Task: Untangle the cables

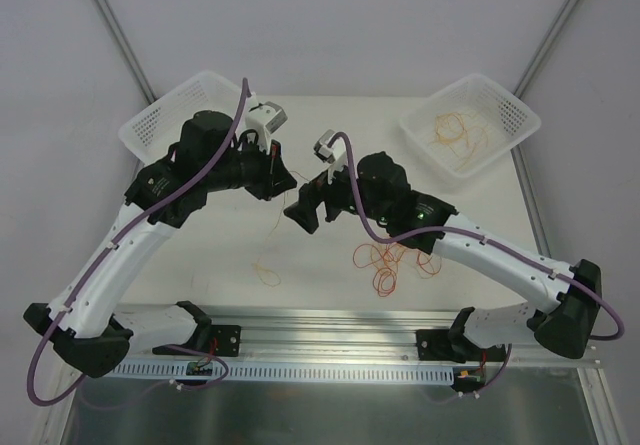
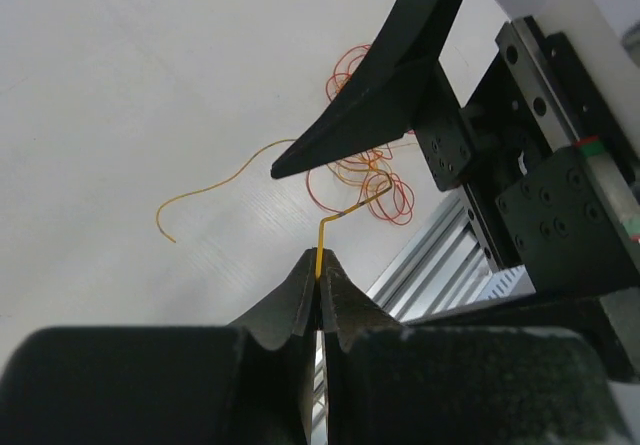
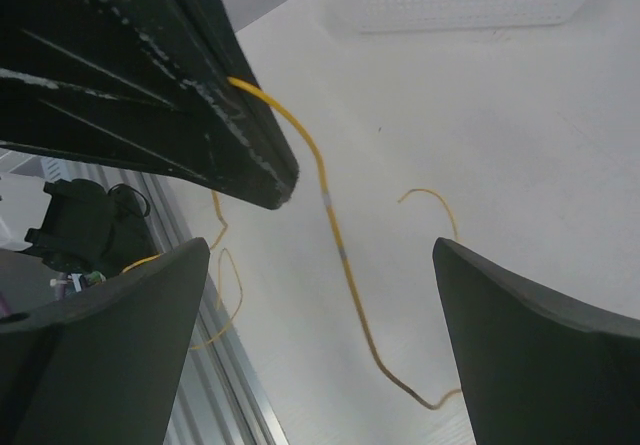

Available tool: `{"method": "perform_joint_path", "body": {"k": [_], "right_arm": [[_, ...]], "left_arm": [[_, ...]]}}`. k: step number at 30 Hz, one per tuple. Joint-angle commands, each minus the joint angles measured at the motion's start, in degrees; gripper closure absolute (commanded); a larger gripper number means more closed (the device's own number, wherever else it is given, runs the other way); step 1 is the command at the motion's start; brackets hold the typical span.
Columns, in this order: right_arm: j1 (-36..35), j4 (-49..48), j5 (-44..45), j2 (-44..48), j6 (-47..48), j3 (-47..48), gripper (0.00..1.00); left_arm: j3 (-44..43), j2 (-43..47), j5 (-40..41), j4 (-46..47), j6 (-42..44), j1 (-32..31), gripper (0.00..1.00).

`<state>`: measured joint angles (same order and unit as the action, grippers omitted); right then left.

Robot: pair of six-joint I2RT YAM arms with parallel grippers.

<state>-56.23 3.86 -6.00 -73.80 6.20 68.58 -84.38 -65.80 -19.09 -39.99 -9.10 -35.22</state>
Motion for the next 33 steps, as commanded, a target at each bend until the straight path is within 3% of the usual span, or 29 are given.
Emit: {"method": "perform_joint_path", "body": {"k": [1,14,20,23,24,26,27,29,32,33], "right_arm": [[-1.3,-7.9,-3.7,-0.2,-3.0,1.7,0.0],[-5.1,-17.6,1.4,-2.8,-9.1,-2.7,0.07],[-6.1,-19.2,5.0,-3.8,-9.8,-4.1,0.19],[-6.3,-19.8,5.6,-3.5,-10.2,-5.0,0.33],[-6.3,-20.0,7.3,-3.4,-10.3,-5.7,0.45],[-6.3,-20.0,7.8,-2.7,-10.4,-6.3,0.57],[-6.3,-20.0,7.9,-2.3,-10.3,-6.4,0.69],[-6.3,-19.5,8.3,-1.4,-10.1,-7.0,0.85],[-6.4,-17.8,9.1,-0.2,-9.4,-7.4,0.99],[-6.4,-17.5,9.1,0.0,-9.3,-7.6,0.99]], "left_arm": [[-2.7,-0.5,3.2,0.2,-2.8,-0.5,1.0],[-4.0,-1.2,5.5,1.3,-11.8,-0.9,1.0],[-3.2,0.0,6.2,2.5,-15.5,-1.1,1.0],[-2.5,0.6,6.9,3.1,-16.4,-1.1,1.0],[-2.3,0.8,7.0,3.2,-16.6,-1.0,1.0],[-1.6,1.2,7.8,3.5,-16.8,-1.1,1.0],[-1.3,1.4,8.1,3.4,-16.9,-1.1,1.0],[-0.6,1.6,8.9,3.6,-17.2,-1.1,1.0],[0.4,2.1,10.4,4.0,-17.4,-1.1,1.0],[0.7,2.2,10.7,4.0,-17.4,-1.1,1.0]]}}
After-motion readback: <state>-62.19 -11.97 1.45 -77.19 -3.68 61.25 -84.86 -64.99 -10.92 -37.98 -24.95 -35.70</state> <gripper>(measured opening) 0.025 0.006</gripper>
